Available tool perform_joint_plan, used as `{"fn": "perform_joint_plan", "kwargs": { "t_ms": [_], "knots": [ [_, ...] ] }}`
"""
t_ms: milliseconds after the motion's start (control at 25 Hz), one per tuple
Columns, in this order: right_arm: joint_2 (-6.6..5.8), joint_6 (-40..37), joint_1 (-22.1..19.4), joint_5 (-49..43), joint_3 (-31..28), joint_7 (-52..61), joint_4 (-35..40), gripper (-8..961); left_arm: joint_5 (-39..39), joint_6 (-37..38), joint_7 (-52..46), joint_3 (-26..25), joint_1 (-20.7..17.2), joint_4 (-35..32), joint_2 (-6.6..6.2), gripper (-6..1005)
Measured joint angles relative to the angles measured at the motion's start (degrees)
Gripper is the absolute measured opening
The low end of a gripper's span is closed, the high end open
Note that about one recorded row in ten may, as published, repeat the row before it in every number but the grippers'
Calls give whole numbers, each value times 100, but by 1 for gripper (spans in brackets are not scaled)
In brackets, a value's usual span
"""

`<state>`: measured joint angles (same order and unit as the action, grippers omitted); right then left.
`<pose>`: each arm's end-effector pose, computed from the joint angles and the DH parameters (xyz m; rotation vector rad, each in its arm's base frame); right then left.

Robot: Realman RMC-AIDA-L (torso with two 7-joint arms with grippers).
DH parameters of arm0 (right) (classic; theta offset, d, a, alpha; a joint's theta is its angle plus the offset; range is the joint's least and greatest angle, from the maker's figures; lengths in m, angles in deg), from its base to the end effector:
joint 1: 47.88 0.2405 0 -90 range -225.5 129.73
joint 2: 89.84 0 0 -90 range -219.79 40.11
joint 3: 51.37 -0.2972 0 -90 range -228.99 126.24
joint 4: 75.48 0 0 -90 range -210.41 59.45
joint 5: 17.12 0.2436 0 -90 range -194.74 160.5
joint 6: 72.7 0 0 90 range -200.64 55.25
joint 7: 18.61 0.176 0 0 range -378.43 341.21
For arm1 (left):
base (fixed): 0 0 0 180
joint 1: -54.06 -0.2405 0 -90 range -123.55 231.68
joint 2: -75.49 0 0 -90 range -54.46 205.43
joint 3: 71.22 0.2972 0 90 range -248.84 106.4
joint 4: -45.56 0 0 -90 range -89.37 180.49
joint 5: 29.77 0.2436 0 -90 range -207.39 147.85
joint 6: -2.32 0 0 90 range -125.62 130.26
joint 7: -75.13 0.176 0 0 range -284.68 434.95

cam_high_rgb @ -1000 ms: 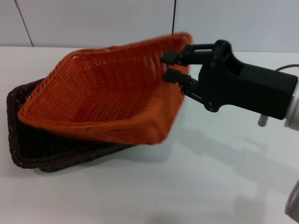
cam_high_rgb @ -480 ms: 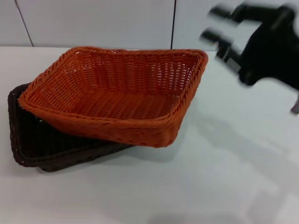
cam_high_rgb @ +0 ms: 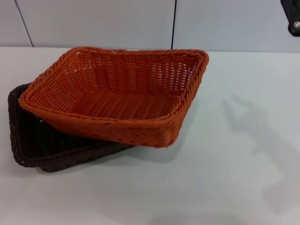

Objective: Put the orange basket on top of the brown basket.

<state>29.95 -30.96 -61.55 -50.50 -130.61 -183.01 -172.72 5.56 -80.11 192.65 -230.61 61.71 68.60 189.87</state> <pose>0.1466 0.3155 0.0513 -1.6953 -0.3347 0.7527 -0.4916 0.2449 0.2078 -0.8569 -0.5642 -1.2101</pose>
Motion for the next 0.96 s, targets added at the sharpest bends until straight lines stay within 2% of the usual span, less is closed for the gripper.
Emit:
{"fn": "perform_joint_plan", "kwargs": {
  "t_ms": [40,160,320,360,720,960],
  "knots": [
    [0,0,0,0,0,0,0,294,0,2,0,71,0,6,-43,524],
    [9,-696,-100,786,369,-32,125,293,0,30,21,286,6,12,-165,526],
    [10,-929,-122,1270,445,-70,264,292,0,75,10,413,20,53,-216,525],
    [10,-1028,-137,1692,431,-79,388,291,0,85,0,465,13,115,-228,525],
    [10,-1561,-99,2235,56,-83,1056,289,0,303,16,447,-21,226,-139,526],
    [4,-1492,-109,2767,-176,-33,1741,289,-1,669,82,410,-1,228,-115,526]
  ]
}}
